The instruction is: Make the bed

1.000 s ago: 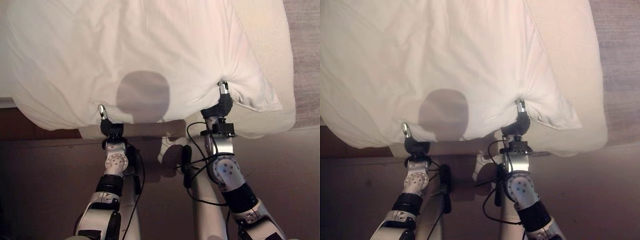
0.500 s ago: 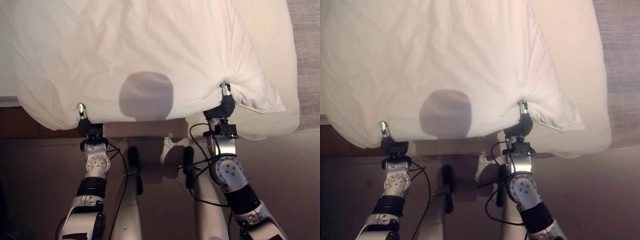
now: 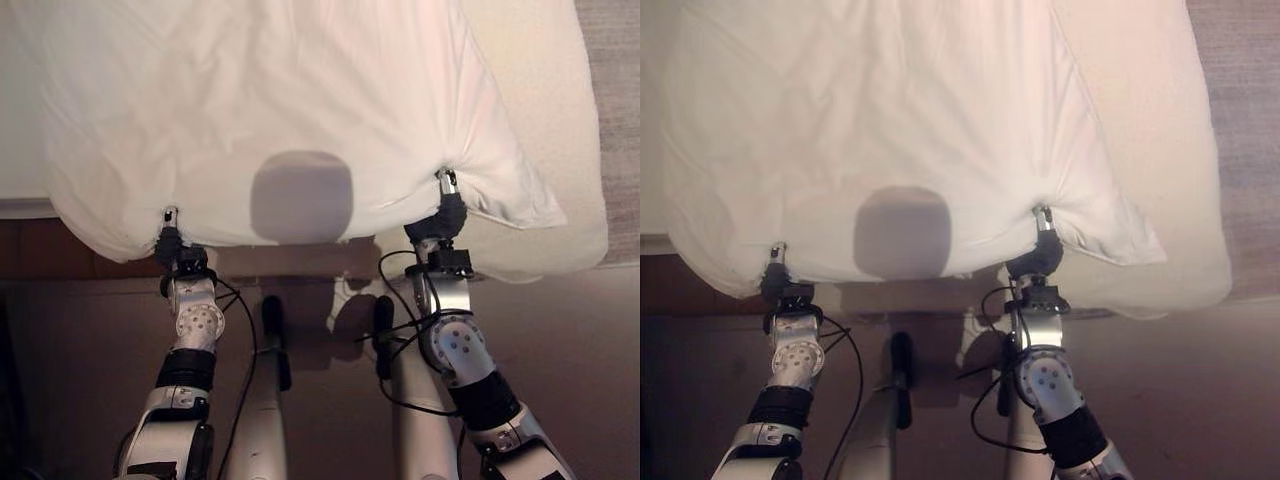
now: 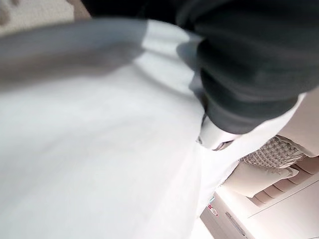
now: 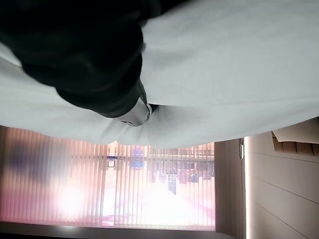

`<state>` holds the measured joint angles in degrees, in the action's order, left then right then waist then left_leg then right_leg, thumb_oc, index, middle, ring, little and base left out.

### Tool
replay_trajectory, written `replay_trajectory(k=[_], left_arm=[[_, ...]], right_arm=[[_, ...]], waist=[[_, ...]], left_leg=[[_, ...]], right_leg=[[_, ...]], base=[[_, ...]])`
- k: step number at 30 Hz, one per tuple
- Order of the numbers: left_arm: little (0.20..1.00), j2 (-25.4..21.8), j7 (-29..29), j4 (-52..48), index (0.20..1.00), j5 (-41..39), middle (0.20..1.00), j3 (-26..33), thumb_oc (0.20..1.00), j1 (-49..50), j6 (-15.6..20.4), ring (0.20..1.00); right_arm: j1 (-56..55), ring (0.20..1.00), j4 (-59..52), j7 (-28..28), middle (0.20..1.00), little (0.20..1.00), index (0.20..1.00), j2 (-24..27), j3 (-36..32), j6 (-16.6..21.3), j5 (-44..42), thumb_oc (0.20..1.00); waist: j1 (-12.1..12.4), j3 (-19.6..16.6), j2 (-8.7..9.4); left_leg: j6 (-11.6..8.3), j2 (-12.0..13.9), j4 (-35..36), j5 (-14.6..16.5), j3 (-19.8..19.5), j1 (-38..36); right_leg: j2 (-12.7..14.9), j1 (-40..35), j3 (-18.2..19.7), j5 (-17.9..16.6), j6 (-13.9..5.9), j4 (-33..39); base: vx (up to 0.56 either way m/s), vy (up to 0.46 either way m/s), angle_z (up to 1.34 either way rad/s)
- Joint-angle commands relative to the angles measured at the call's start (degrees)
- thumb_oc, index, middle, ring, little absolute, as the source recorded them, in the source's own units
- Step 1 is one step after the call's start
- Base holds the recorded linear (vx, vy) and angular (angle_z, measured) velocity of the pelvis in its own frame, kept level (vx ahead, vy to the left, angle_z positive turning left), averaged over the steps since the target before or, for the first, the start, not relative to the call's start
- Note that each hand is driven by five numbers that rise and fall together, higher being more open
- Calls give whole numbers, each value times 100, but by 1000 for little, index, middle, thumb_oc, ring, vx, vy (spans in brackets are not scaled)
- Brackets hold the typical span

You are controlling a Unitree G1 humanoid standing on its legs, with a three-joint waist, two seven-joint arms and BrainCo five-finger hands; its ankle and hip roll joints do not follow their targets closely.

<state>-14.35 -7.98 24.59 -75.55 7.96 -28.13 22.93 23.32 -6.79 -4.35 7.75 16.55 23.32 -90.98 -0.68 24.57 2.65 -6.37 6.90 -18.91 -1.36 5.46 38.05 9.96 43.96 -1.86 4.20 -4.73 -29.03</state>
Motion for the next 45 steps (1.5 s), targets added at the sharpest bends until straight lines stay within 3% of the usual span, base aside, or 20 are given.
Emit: replay_trajectory(k=[1,4,8,10,12,16,18,20,21,22,25,26,27,28,29,31,33,35,40,45], left_arm=[[200,-154,139,-372,200,281,200,351,200,239,466,200],[200,-83,144,-474,200,377,200,302,200,354,437,200],[200,76,224,-886,200,491,200,209,200,461,523,200],[200,133,243,-1007,200,520,200,268,200,497,564,200],[200,182,245,-1347,200,518,200,400,200,646,689,200],[200,19,145,-1312,200,392,200,487,200,459,967,200],[200,-34,211,-1244,200,245,200,404,200,329,980,200],[200,-4,366,-1191,200,90,200,235,200,247,1027,200],[200,-6,367,-1191,200,89,200,232,200,244,1029,200],[200,5,548,-1319,200,-8,200,137,200,403,976,200],[200,16,614,-1390,200,109,200,66,200,494,896,200],[200,15,655,-1399,200,214,200,-184,200,315,869,200],[200,38,689,-1429,200,244,200,-234,200,289,837,200],[200,39,686,-1432,200,247,200,-234,200,286,837,200],[200,119,738,-1448,200,410,200,-312,200,409,702,200],[200,155,739,-1481,200,468,200,-327,200,441,673,200],[200,251,707,-1393,200,621,200,-489,200,577,582,200],[200,323,674,-1373,200,723,200,-594,200,714,482,200],[200,493,664,-1543,200,763,200,-662,200,1041,384,200],[200,766,648,-1632,200,711,200,-843,200,1160,346,200]], right_arm=[[-553,200,-546,-214,200,200,200,268,-434,79,600,200],[-714,200,-209,-96,200,200,200,333,-636,42,783,200],[-990,200,328,78,200,200,200,395,-960,1,993,200],[-1081,200,394,68,200,200,200,400,-1046,-38,1017,200],[-1207,200,789,159,200,200,200,526,-1214,-44,1218,200],[-1110,200,1015,511,200,200,200,658,-1365,117,1769,200],[-1121,200,990,524,200,200,200,681,-1358,150,1833,200],[-1160,200,1049,523,200,200,200,642,-1379,107,1863,200],[-1158,200,1047,524,200,200,200,639,-1382,106,1865,200],[-1181,200,1218,454,200,200,200,599,-1370,40,1987,200],[-1167,200,1361,358,200,200,200,487,-1342,28,1940,200],[-1174,200,1526,265,200,200,200,472,-1198,-12,2030,200],[-1163,200,1685,176,200,200,200,433,-1188,-30,1922,200],[-1154,200,1699,162,200,200,200,436,-1192,-29,1911,200],[-1148,200,1881,66,200,200,200,336,-1141,-20,1788,200],[-1184,200,1935,32,200,200,200,335,-1141,-32,1791,200],[-1296,200,2082,-56,200,200,200,342,-1096,-20,1836,200],[-1387,200,2161,-89,200,200,200,361,-1132,-11,1791,200],[-1612,200,2208,-103,200,200,200,492,-1169,-139,1983,200],[-1645,200,2347,-7,200,200,200,673,-1260,-231,2181,200]], waist=[[-264,-450,-409],[-276,-488,-458],[-197,-342,-369],[-164,-333,-316],[-168,-380,-199],[-77,-407,-129],[-120,-377,-97],[-146,-344,-9],[-144,-352,-2],[-109,-391,36],[-26,-492,28],[-129,-493,22],[-128,-469,28],[-131,-470,36],[-89,-402,144],[-109,-398,184],[-160,-410,225],[-198,-466,164],[-209,-552,-38],[-218,-451,-166]], left_leg=[[129,-147,250,-77,-93,-104],[105,-147,384,-137,-147,-390],[-271,-175,-131,-546,-417,-530],[-303,-238,-163,-626,-515,-533],[-151,162,809,-636,-709,-988],[-178,627,1872,-1077,-1247,-1224],[-116,494,1317,-705,-1090,-1175],[39,-79,240,32,-978,-839],[55,-96,204,27,-972,-798],[315,-424,-293,447,-723,-558],[483,-549,-441,634,-516,-491],[575,-748,-302,584,-456,-576],[577,-822,-149,556,-444,-696],[576,-830,-128,528,-442,-693],[590,-953,222,465,-327,-971],[606,-1031,407,392,-338,-1075],[644,-1291,842,222,-343,-1366],[681,-1413,1054,153,-433,-1512],[715,-1581,952,200,-468,-1532],[258,-1364,-427,127,-83,-1006]], right_leg=[[-239,-342,-25,-320,-222,708],[-303,-603,-37,-205,-179,718],[-327,-1280,-128,-40,-48,909],[-314,-1354,-143,-76,-29,953],[-353,-1541,-138,44,-94,959],[-199,-1537,235,-44,-331,966],[103,-1636,374,-205,-494,1106],[717,-1907,566,-1071,-727,1696],[732,-1899,574,-1114,-742,1736],[1209,-1941,553,-2143,-749,2385],[1332,-2033,173,-2223,-636,2740],[698,-1962,315,-1442,-411,2274],[412,-1867,298,-1102,-337,2162],[419,-1845,303,-1103,-334,2145],[-207,-1689,-89,-791,-229,1951],[-360,-1687,-88,-720,-217,1919],[-1131,-1586,132,-666,-157,1836],[-1393,-1556,312,-703,-104,1927],[-1312,-1699,300,-748,-51,2090],[-1028,-2121,2,-733,96,2295]], base=[[37,-69,-12],[56,-121,-8],[43,-129,11],[36,-33,19],[120,90,20],[81,374,8],[67,593,5],[63,578,-8],[101,743,2],[51,517,4],[103,716,-44],[34,479,-83],[34,474,-61],[18,323,-8],[7,249,-6],[25,170,-9],[94,117,6],[111,55,3],[58,-31,22],[-9,-168,32]])
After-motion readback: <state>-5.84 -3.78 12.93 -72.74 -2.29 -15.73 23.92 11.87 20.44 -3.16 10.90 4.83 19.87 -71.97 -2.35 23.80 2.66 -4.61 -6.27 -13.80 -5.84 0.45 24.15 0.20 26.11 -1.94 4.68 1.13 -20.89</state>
